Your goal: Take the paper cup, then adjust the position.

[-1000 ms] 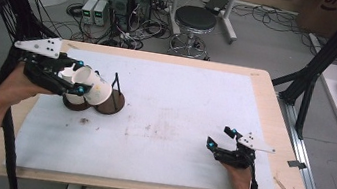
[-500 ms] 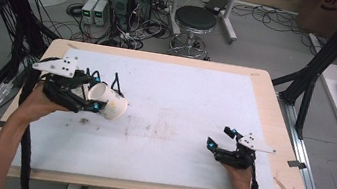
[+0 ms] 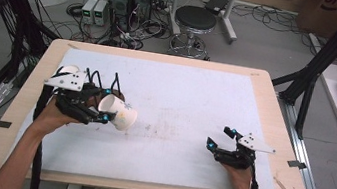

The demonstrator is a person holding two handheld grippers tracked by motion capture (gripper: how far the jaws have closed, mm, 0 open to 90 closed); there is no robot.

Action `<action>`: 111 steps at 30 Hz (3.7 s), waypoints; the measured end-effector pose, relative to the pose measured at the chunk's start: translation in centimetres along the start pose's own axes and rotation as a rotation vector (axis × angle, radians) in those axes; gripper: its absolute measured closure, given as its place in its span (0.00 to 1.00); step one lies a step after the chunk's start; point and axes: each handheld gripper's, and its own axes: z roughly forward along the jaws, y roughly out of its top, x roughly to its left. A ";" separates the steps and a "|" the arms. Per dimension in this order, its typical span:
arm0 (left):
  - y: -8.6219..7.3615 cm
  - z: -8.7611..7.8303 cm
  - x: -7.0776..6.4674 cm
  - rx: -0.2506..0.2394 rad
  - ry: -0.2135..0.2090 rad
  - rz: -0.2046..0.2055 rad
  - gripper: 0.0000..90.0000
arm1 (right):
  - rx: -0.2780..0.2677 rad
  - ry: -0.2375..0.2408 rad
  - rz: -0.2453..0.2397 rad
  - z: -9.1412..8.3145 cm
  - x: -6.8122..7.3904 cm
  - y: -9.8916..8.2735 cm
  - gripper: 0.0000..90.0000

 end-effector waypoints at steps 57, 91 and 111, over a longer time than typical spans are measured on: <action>-3.5 0.7 -0.8 -0.112 -0.043 -0.009 0.39 | -0.016 0.055 -0.022 -0.4 0.0 0.9 0.18; -2.9 4.4 -1.3 -0.096 -0.088 -0.015 0.39 | 0.035 0.482 -0.233 3.4 5.9 9.5 0.18; -2.7 5.4 -2.0 -0.162 -0.088 -0.040 0.39 | 0.024 0.666 -0.258 6.0 8.4 10.7 0.18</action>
